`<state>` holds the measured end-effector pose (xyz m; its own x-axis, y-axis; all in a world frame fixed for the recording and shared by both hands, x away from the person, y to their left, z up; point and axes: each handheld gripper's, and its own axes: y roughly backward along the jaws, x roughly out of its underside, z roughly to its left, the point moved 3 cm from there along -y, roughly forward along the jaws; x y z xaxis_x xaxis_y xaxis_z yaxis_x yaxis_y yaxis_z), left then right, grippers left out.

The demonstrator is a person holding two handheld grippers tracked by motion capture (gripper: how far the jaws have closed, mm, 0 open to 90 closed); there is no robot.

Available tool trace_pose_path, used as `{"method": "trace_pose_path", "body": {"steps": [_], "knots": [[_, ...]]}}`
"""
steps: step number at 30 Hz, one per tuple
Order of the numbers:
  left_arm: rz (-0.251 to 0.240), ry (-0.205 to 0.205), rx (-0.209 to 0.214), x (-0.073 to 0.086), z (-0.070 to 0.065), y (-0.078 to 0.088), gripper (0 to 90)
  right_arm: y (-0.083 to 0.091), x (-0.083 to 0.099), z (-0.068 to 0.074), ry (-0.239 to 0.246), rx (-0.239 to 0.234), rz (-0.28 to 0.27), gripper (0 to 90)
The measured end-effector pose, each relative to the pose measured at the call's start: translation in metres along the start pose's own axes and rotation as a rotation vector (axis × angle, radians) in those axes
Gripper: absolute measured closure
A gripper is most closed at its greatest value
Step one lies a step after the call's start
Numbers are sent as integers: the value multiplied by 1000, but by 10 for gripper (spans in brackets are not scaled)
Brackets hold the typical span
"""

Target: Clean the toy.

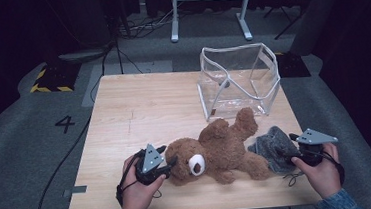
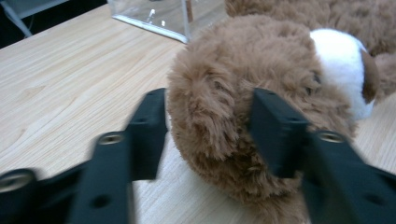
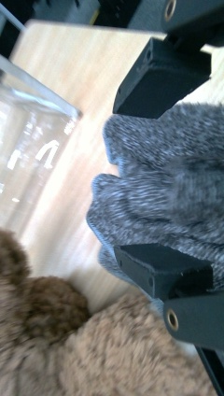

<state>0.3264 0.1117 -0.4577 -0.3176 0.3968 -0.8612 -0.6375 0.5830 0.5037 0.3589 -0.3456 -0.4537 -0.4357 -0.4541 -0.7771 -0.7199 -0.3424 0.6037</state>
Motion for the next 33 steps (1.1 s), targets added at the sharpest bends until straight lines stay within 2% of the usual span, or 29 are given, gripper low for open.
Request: {"method": "trace_pose_path", "body": {"steps": [3, 6, 8, 9, 12, 14, 16, 18, 19, 20, 21, 22, 24, 27, 29, 30, 31, 32, 33], "knots": [[2, 4, -4, 0, -2, 4, 349, 11, -3, 4, -4, -9, -33, 268], [13, -6, -6, 1, -6, 10, 308, 21, -3, 16, 14, -50, -45, 287], [29, -8, -12, 4, -9, 16, 298, 26, -1, 28, 36, -95, -49, 319], [37, 0, -7, 6, -11, 19, 297, 28, 1, 34, 46, -121, -45, 347], [84, 8, 16, 16, -18, 24, 301, 33, 9, 53, 57, -210, -14, 510], [118, 4, 29, 23, -22, 25, 313, 35, 15, 63, 55, -256, 4, 559], [142, 17, 58, 29, -28, 21, 312, 34, 21, 71, 61, -283, 19, 564], [171, -3, 79, 34, -34, 16, 299, 31, 26, 77, 78, -302, 35, 532], [185, -23, 72, 36, -34, 14, 295, 29, 28, 78, 89, -298, 41, 501], [185, -23, 72, 36, -34, 14, 293, 29, 28, 78, 89, -298, 41, 501], [203, -17, 81, 39, -37, 9, 290, 21, 31, 79, 106, -278, 39, 396], [208, -18, 81, 40, -37, 7, 285, 17, 32, 79, 103, -259, 41, 360], [220, -16, 86, 42, -37, 3, 281, 8, 33, 78, 105, -246, 44, 332], [240, -12, 107, 46, -39, -3, 283, -2, 32, 81, 113, -265, 40, 325], [255, -16, 110, 47, -40, -6, 287, -8, 31, 83, 137, -260, 55, 358], [260, -14, 114, 48, -40, -9, 290, -10, 31, 84, 142, -253, 62, 413], [260, -14, 114, 48, -40, -9, 297, -10, 31, 84, 142, -253, 62, 413], [268, -9, 123, 50, -41, -14, 322, -11, 30, 83, 150, -242, 77, 519], [275, -20, 125, 50, -41, -16, 346, -11, 30, 82, 152, -244, 77, 554]]}}
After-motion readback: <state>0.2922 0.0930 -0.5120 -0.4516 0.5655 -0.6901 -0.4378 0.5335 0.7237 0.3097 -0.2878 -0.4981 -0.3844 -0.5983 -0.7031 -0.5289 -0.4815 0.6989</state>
